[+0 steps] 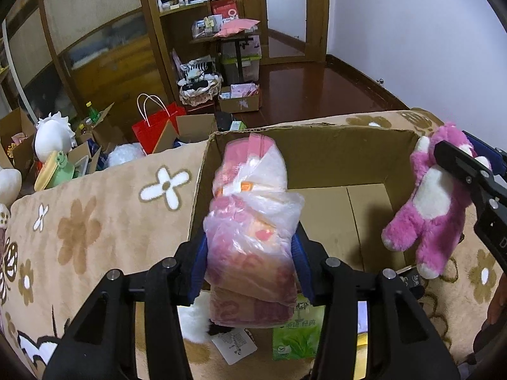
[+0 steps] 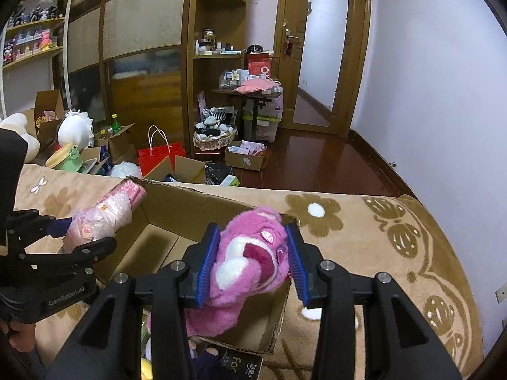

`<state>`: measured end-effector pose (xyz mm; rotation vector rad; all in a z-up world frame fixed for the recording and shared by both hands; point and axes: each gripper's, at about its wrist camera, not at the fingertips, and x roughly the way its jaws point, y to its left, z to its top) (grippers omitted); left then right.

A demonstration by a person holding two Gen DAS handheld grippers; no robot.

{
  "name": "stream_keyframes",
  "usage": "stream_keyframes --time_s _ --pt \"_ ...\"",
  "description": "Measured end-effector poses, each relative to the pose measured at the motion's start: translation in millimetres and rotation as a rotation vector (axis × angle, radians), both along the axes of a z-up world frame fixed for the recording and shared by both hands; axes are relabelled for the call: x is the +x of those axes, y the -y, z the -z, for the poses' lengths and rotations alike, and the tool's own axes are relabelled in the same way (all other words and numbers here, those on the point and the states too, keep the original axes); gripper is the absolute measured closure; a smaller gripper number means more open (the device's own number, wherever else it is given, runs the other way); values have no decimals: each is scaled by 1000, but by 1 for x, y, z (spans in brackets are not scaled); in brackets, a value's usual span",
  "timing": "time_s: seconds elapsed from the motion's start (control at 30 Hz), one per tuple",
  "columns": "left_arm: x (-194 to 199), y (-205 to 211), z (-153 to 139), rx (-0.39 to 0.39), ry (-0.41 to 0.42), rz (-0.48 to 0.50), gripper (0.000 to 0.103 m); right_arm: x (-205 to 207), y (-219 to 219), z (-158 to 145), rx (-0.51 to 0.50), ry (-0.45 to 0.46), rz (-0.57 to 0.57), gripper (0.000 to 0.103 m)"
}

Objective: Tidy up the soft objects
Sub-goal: 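Open both tools to drop the pink roll and pink bear into the box, then lower the left tool onto the white pompom while the right tool grasps the swirl cushion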

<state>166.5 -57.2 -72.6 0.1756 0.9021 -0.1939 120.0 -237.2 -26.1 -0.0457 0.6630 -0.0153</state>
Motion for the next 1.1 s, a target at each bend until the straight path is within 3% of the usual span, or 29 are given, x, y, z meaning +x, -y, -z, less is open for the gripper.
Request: stream_keyframes --time_s 0.23,0.47,0.63,0.7,0.9,1.1 --pt "-5 -2 -8 16 38 -2 40 -2 4 0 44 1 -6 55" --pt "-13 -8 -15 45 38 14 34 -14 3 -8 43 15 -9 35" --pt "-24 -8 -26 80 56 23 12 -25 2 -15 55 4 -8 25" --pt "-30 -9 -29 91 58 31 10 -31 1 -18 55 5 -2 16" --pt "-43 -17 -33 99 24 44 3 -53 5 -26 107 -23 15 3" --pt "-53 -27 -35 108 -21 58 3 -73 12 -23 182 -87 45 2"
